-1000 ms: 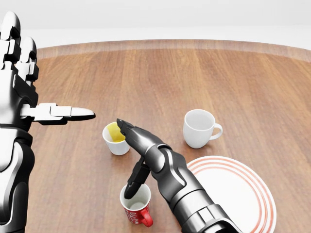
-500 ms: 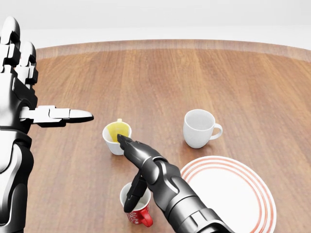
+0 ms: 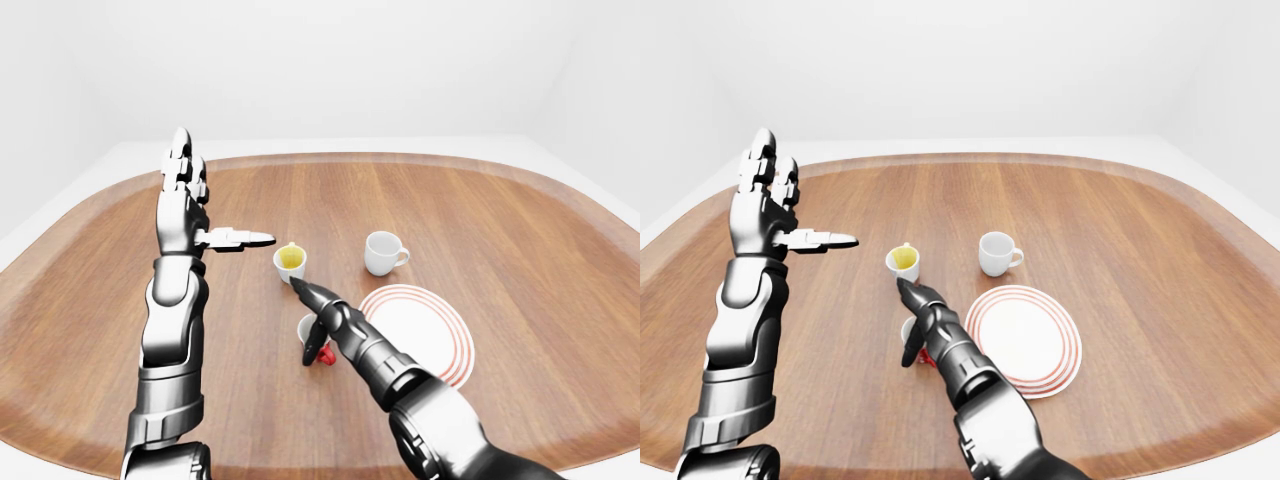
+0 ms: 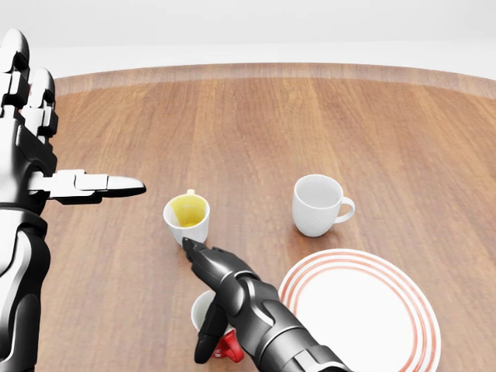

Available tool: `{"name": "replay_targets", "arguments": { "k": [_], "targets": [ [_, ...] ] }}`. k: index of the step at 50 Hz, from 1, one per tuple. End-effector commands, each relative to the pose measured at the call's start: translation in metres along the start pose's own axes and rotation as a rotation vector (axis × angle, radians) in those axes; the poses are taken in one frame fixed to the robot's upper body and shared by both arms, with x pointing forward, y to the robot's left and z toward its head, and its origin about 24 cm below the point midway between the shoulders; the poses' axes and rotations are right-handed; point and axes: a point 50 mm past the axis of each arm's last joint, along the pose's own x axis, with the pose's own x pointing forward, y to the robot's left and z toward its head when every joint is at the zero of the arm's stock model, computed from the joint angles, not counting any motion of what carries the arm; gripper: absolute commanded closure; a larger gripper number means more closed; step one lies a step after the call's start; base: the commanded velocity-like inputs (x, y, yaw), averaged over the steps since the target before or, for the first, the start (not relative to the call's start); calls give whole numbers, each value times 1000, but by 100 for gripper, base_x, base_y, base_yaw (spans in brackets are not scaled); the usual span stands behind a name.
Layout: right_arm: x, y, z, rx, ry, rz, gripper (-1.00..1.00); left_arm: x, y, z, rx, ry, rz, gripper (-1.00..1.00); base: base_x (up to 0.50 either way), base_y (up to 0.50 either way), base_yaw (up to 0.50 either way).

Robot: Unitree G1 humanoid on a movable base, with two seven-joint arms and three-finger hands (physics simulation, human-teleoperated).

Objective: Pick up the red mug and put it on the plate

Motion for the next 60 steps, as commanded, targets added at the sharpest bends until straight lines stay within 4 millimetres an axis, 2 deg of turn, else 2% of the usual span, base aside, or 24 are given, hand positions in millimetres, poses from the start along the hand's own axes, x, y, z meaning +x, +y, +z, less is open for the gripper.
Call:
{"name": "replay_targets", "arguments": {
  "k": [1,24,25,26,27,28,45,60],
  "targets": [
    [0,15,-3,-18,19,29,-100,1,1,-1,4,7,-1,-100,0,0,0],
    [0,21,-8,-42,43,39,-100,-3,4,0,1,-2,3,-100,0,0,0],
    [0,20,-9,-40,41,31,-18,-3,4,1,1,-6,2,-100,0,0,0],
    [0,20,-9,-40,41,30,-18,-3,4,1,1,-6,2,-100,0,0,0],
    [0,20,-9,-39,40,30,94,-3,4,2,0,-8,2,-100,0,0,0],
    [0,20,-10,-39,40,31,100,-3,3,2,0,-9,1,-100,0,0,0],
    [0,21,-9,-44,43,38,100,-3,1,3,-2,-14,-1,-100,0,0,0],
    [0,2,6,-57,-5,8,100,-3,1,8,-7,-34,-2,-100,0,0,0]
  ]
}}
